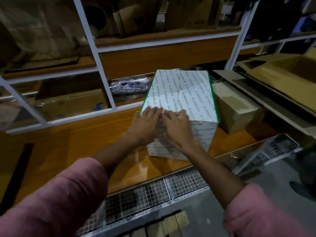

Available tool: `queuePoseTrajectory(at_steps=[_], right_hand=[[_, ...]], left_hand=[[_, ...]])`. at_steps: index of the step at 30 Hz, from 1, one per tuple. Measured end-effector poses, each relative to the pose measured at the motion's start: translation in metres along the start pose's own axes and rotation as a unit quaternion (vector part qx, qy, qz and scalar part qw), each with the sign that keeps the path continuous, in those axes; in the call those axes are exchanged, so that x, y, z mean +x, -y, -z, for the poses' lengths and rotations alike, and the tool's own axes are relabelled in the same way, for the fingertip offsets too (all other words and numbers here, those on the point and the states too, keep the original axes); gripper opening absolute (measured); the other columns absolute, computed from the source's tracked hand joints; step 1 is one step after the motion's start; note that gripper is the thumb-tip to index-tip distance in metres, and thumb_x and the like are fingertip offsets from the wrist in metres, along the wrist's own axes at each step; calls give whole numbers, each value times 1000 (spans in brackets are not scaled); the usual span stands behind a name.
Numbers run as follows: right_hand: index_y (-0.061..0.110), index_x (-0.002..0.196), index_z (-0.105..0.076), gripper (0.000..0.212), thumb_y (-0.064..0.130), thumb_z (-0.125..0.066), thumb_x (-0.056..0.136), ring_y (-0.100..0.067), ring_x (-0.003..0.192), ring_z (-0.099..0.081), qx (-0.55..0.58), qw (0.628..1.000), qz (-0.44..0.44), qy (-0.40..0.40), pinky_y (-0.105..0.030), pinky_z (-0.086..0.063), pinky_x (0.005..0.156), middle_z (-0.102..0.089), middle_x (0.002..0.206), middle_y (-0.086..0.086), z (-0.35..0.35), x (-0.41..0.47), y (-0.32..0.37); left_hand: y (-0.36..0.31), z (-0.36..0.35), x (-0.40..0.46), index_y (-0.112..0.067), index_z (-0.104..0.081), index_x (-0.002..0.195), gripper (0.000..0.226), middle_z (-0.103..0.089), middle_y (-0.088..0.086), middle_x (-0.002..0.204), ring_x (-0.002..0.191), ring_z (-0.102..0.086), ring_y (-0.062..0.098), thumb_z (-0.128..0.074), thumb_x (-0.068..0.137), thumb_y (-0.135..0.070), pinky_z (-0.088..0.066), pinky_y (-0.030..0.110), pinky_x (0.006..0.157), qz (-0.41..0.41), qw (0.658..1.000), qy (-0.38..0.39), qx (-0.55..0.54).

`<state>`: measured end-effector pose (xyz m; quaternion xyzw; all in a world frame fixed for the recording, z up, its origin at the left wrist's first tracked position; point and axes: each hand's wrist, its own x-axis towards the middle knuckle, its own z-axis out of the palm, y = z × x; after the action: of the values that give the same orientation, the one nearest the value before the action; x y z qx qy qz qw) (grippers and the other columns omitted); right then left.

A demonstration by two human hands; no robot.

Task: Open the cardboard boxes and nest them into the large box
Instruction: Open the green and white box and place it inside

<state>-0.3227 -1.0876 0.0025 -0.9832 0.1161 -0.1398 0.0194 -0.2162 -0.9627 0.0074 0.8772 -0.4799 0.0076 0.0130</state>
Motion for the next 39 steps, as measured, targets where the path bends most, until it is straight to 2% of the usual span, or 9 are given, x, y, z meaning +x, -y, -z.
queuePoseTrajectory(at_steps=[5,11,14,17,20,23,27,30,39], right_hand=[[17,135,-61,40,13,-49,97,-32,116,-59,157,979,117,59,-46,-43,103,-67,131,-9,21,31,32],[29,126,-64,35,41,-38,106,-22,136,-45,112,992,43,31,-60,-15,118,-60,140,7,29,21,12],[30,140,-57,53,49,-25,102,-22,145,-38,124,991,41,30,-50,-16,119,-49,154,5,4,5,34],[25,144,-54,57,44,-24,100,-20,146,-37,140,989,39,9,-40,-18,117,-46,156,1,-12,0,67],[21,143,-53,48,35,-33,102,-23,145,-38,142,989,45,10,-43,-20,119,-49,153,-3,-17,11,104],[17,122,-64,30,18,-48,96,-25,120,-58,226,972,72,8,-45,-37,112,-69,121,-5,-17,19,134],[13,122,-68,30,7,-55,96,-24,132,-51,307,950,-4,-50,-51,-32,118,-62,138,-9,-18,20,124],[18,111,-67,19,20,-53,99,-33,135,-46,250,958,-81,-112,-60,-27,117,-58,138,-16,-23,15,89],[24,149,-33,81,63,-62,84,-32,148,-15,279,916,-181,-224,-58,-38,112,-12,163,-9,5,21,74]], left_hand=[[69,15,-30,-29,0,161,90,1,-3,170,156,-4,26,-60,94,-32,-8,72,117,78,994,54,51],[106,26,-65,-32,6,161,90,12,-8,169,156,3,29,-57,98,-21,-2,73,116,122,987,103,30],[108,29,-70,-24,-20,159,69,-8,3,170,155,-9,33,-55,99,-23,-7,71,117,132,987,87,19],[96,30,-80,-10,-53,130,31,-46,14,149,139,-40,31,-45,102,-23,-35,53,113,60,998,-7,-30],[70,25,-101,-9,-50,131,33,-56,12,125,117,-54,28,-42,103,-24,-42,37,93,22,979,-40,-197],[69,11,-107,-10,-49,138,56,-58,15,128,119,-53,29,-26,99,-43,-40,44,102,103,970,-94,-201],[81,2,-111,-10,-21,159,85,-18,20,166,154,-16,36,-9,99,-69,-16,53,124,185,976,-24,-115],[87,-4,-123,-18,1,162,96,8,19,168,155,6,34,-3,89,-80,-3,53,126,187,980,6,-66],[138,-11,-191,-36,9,160,93,11,13,168,156,5,30,8,81,-86,2,46,123,173,980,-42,-94]])
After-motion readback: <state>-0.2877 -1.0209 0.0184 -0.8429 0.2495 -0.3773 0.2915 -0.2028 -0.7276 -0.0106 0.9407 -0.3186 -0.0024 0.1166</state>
